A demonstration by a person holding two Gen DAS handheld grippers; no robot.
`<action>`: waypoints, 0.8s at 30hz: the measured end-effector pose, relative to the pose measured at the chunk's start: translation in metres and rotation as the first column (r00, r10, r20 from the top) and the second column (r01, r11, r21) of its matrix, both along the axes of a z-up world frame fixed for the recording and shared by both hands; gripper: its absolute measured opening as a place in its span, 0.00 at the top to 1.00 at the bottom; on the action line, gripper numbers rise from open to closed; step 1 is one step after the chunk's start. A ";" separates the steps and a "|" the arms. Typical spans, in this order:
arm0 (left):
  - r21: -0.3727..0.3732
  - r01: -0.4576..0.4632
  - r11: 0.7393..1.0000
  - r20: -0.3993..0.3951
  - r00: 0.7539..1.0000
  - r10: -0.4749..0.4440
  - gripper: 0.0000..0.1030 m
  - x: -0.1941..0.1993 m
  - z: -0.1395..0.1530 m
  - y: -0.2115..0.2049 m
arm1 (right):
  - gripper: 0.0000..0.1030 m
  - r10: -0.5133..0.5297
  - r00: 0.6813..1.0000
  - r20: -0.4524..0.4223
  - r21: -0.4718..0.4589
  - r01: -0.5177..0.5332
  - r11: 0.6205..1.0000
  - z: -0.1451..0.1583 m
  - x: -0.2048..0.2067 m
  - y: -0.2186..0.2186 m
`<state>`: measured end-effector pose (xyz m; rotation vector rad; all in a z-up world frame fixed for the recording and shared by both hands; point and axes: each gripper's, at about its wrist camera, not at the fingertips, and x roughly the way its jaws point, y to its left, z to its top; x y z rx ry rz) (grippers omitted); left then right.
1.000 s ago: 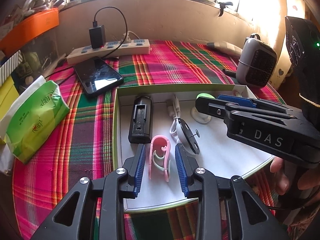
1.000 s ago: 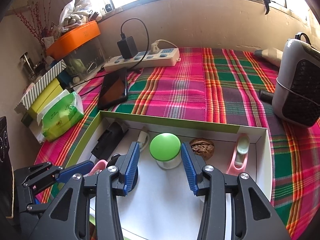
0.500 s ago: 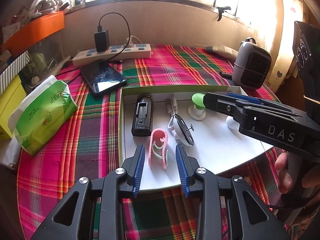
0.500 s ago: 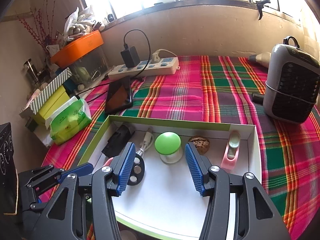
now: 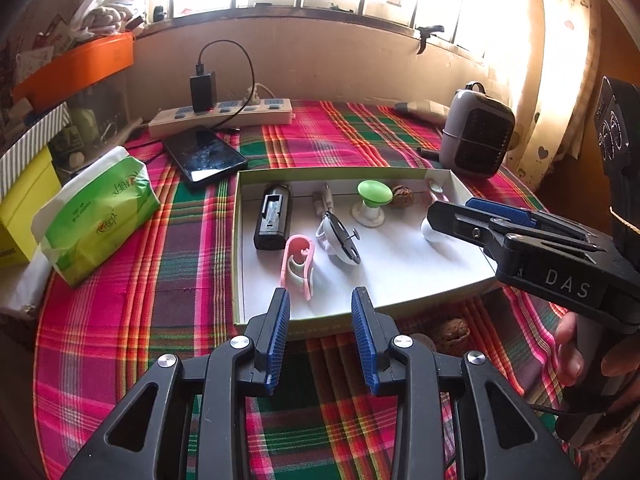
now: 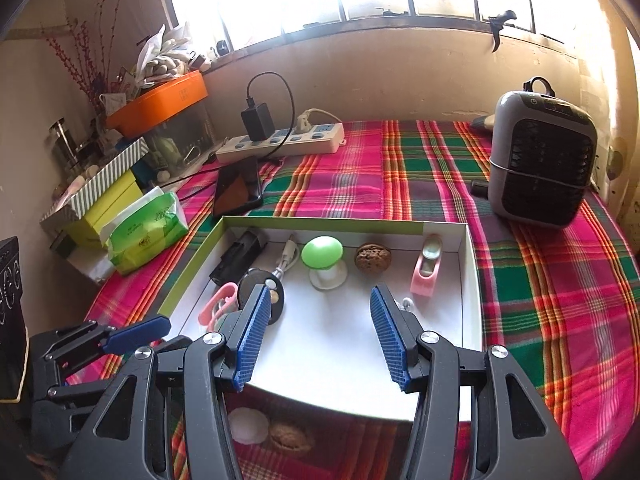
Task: Organize objects
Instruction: 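Withdraw both open tools from the box toward the remaining items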
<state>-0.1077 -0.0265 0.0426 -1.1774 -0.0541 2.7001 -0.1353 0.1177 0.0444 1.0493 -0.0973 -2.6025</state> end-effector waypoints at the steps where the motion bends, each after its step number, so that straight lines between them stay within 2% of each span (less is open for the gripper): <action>1: 0.004 0.002 1.000 -0.001 1.000 -0.002 0.71 0.002 0.000 0.000 | 0.48 0.003 1.000 -0.005 0.008 -0.002 1.000 0.000 0.004 0.000; 12: 0.031 0.035 0.999 0.008 0.999 -0.036 0.71 0.020 -0.005 0.002 | 0.48 -0.011 1.000 -0.024 0.014 0.011 1.000 -0.006 0.037 0.008; 24: 0.065 0.126 0.990 0.033 0.991 -0.129 0.70 0.027 -0.017 0.020 | 0.48 -0.043 0.999 -0.016 0.008 0.043 0.999 -0.017 0.062 0.020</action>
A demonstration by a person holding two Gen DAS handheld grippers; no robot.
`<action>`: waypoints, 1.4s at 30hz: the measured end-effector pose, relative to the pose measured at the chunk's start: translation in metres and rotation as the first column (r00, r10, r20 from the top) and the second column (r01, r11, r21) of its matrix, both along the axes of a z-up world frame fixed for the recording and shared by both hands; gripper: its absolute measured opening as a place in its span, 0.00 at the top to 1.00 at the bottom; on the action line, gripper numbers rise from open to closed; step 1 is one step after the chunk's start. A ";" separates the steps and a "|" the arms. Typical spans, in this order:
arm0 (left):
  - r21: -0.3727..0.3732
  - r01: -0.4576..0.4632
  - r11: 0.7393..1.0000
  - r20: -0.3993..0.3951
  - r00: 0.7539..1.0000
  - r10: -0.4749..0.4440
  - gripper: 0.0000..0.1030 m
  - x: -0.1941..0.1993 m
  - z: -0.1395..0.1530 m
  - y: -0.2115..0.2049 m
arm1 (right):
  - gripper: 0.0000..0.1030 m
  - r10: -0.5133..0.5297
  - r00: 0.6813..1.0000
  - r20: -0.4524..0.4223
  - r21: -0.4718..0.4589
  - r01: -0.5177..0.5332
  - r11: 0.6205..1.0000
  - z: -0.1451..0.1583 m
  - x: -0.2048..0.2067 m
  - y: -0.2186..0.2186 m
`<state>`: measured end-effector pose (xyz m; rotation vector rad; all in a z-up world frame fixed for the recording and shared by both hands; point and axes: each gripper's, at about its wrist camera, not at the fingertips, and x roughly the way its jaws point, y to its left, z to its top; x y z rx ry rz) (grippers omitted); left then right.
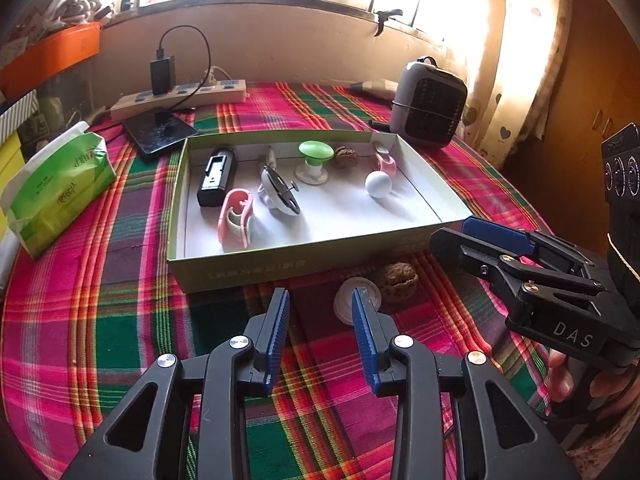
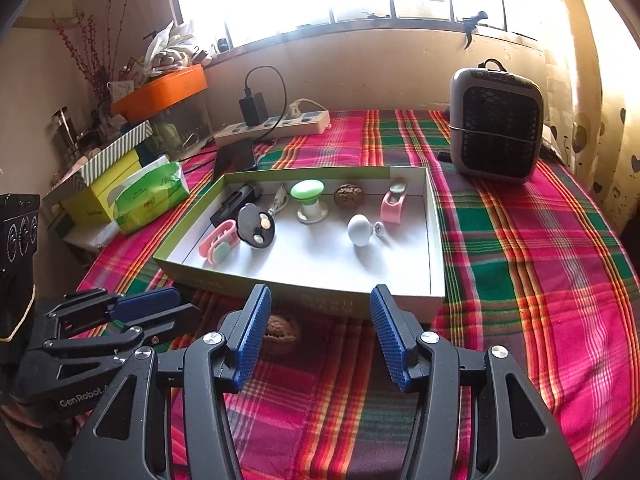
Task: Organize objects
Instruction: 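Withdraw both open tools from the box toward the remaining items, then move the left tool to the clear round cup while the right tool approaches the walnut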
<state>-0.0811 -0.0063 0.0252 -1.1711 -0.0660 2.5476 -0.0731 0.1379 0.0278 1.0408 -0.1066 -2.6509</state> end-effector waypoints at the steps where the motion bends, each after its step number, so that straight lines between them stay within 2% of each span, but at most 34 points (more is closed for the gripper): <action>1: 0.001 0.010 1.000 0.002 1.000 -0.010 0.70 0.000 -0.001 0.002 | 0.48 -0.004 1.000 0.001 -0.002 0.004 1.000 -0.001 0.002 0.001; 11: -0.007 0.060 0.998 0.013 0.998 -0.060 0.68 -0.005 -0.008 0.019 | 0.48 -0.030 0.999 0.013 -0.005 0.030 1.000 -0.008 0.015 0.011; 19: -0.036 0.065 0.997 0.027 0.998 -0.064 0.67 -0.011 -0.013 0.023 | 0.48 -0.040 0.999 0.007 -0.007 0.040 0.999 -0.005 0.019 0.014; 31: -0.045 0.030 0.999 0.029 0.999 -0.028 0.68 -0.019 -0.018 0.018 | 0.48 -0.014 0.999 0.029 0.009 0.014 1.000 -0.010 0.015 0.003; 35: -0.033 0.012 0.999 0.031 0.999 -0.011 0.73 -0.020 -0.018 0.011 | 0.48 0.001 0.999 0.038 0.016 -0.002 1.000 -0.012 0.013 -0.003; 42: -0.032 -0.019 0.999 0.030 0.999 0.020 0.75 -0.017 -0.018 -0.002 | 0.48 0.022 0.998 0.053 0.027 -0.024 0.999 -0.016 0.009 -0.012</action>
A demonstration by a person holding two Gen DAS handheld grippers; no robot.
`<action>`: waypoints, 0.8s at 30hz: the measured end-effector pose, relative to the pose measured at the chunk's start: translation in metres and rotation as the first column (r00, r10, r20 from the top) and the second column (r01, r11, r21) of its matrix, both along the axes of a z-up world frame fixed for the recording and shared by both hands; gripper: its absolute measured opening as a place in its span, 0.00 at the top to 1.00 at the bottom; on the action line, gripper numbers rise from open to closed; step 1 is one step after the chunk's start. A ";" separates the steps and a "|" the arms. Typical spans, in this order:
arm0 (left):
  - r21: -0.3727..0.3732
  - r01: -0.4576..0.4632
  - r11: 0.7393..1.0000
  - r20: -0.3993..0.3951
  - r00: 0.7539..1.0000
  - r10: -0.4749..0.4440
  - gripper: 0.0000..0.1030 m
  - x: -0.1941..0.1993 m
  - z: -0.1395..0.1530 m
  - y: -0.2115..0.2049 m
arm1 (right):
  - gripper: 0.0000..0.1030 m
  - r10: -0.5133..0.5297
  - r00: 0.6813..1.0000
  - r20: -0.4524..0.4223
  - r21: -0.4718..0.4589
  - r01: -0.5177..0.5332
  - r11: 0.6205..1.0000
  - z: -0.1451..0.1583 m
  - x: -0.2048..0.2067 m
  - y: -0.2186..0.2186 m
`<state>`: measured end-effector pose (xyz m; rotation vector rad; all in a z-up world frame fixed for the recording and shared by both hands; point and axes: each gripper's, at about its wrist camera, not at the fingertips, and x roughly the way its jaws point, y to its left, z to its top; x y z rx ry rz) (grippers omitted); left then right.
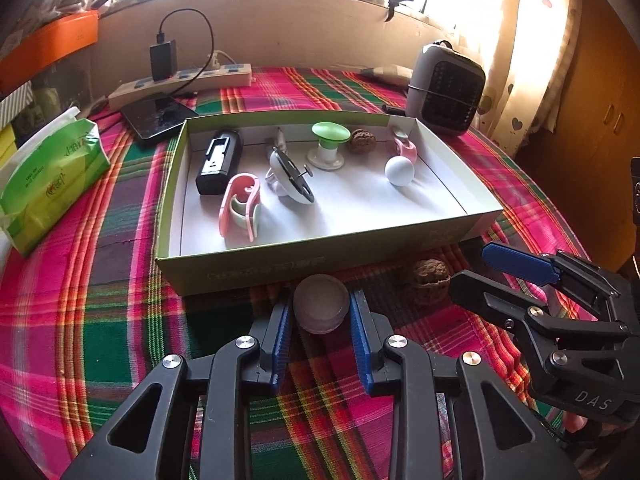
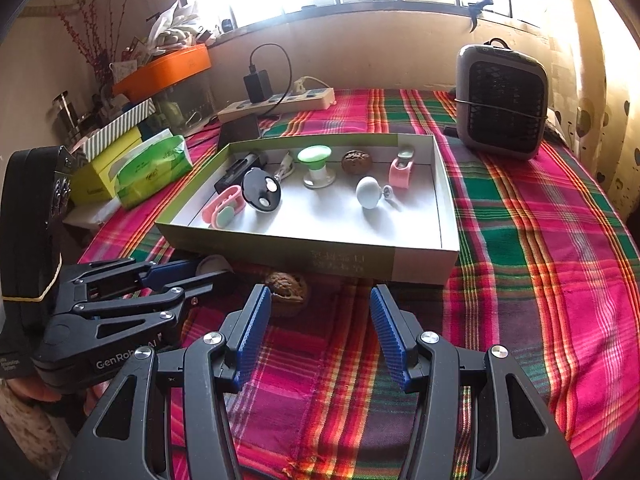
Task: Organize objects
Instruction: 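Move the left tool to the clear round cup while the right tool approaches the walnut, then close the left tool on the clear round cup while the right tool grips the walnut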
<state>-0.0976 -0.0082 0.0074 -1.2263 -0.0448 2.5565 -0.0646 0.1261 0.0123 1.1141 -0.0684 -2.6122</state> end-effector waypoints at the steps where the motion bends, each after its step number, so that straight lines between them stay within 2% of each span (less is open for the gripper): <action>1: 0.001 -0.005 1.000 0.000 1.000 0.005 0.75 0.000 0.000 -0.002 | 0.48 0.003 1.000 0.003 0.003 -0.003 1.000 0.000 -0.001 -0.002; 24: 0.027 -0.021 0.999 0.004 1.000 0.020 0.75 0.003 -0.001 -0.017 | 0.48 0.025 0.997 0.072 0.110 -0.033 0.993 -0.015 -0.020 -0.032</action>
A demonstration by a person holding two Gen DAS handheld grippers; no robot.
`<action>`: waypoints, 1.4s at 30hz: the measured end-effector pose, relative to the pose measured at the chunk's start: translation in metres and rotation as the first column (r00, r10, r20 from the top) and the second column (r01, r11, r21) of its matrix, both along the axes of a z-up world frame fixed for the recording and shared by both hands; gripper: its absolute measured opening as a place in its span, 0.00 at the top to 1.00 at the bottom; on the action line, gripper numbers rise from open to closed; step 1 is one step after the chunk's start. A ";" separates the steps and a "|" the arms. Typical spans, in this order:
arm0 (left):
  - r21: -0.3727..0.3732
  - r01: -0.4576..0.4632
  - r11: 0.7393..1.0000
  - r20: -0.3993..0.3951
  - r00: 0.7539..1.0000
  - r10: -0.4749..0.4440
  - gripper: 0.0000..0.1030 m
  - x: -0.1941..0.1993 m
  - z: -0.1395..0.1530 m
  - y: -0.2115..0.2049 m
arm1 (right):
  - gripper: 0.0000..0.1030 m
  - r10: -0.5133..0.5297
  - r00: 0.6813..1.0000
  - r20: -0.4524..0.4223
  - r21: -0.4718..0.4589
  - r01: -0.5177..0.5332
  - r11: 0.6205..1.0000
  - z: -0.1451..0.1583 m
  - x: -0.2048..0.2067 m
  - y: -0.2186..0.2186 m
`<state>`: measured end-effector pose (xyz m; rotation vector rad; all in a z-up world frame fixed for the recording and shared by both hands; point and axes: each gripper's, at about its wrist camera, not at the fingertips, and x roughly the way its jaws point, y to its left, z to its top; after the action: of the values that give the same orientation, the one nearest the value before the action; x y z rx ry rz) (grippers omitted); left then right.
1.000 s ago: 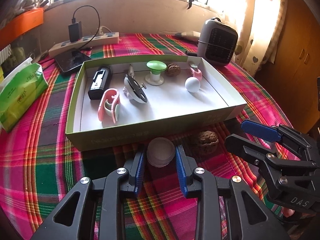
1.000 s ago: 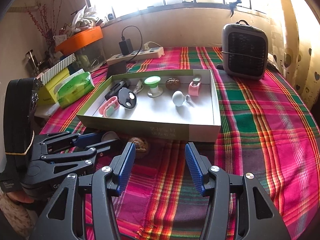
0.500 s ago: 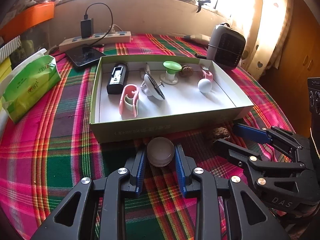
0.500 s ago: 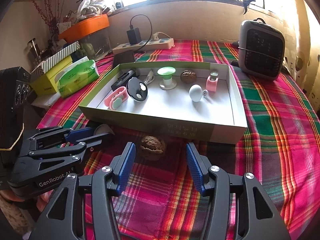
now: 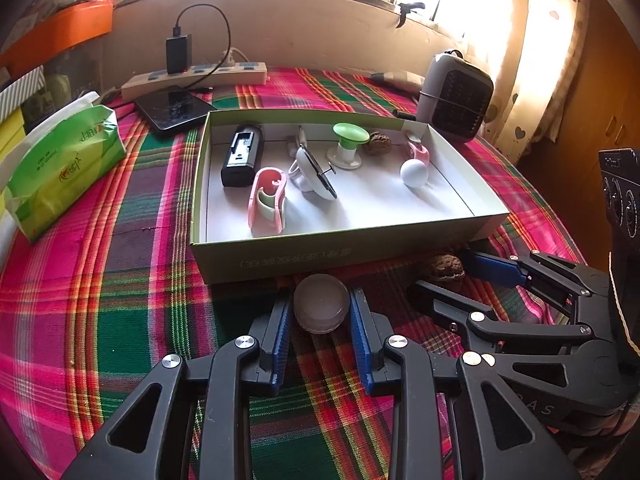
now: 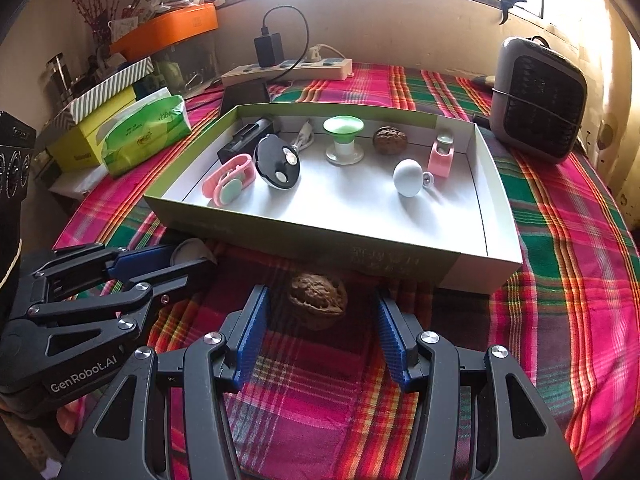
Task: Organize objects
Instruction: 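Close the left tool on the clear round cup while the right tool grips the walnut, then carry the clear cup into the box with the left tool while the right tool carries the walnut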
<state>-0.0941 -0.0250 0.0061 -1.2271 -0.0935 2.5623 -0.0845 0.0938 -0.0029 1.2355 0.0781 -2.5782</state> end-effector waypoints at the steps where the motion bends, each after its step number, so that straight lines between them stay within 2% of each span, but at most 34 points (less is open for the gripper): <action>1: 0.000 0.000 1.000 0.000 1.000 0.000 0.75 0.000 0.000 0.000 | 0.48 0.000 1.000 0.000 0.002 0.000 1.000 0.000 0.000 0.000; 8: 0.000 0.000 1.000 0.000 1.000 0.000 0.75 0.000 0.000 0.000 | 0.52 -0.003 1.000 -0.001 -0.003 0.003 1.000 0.000 0.000 0.000; 13: -0.002 -0.002 1.000 -0.001 1.000 0.002 0.75 0.000 0.000 0.000 | 0.64 0.001 1.000 0.002 -0.016 -0.001 1.000 0.000 0.000 0.002; 16: -0.003 -0.002 1.000 -0.001 1.000 0.002 0.75 0.000 0.000 0.000 | 0.66 0.004 1.000 0.001 -0.015 -0.004 1.000 0.000 0.000 0.001; 29: -0.016 -0.005 1.000 -0.009 1.000 0.005 0.75 0.003 0.002 0.000 | 0.67 0.005 1.000 -0.002 -0.034 -0.005 0.999 0.001 0.003 0.002; 42: -0.030 0.001 1.000 -0.053 0.999 -0.003 0.75 0.009 0.020 0.003 | 0.67 0.008 0.999 -0.031 -0.063 -0.010 0.998 0.013 0.010 0.005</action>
<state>-0.0851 -0.0215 0.0260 -1.1689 -0.0422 2.6016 -0.0745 0.0992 0.0100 1.1711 0.0076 -2.5714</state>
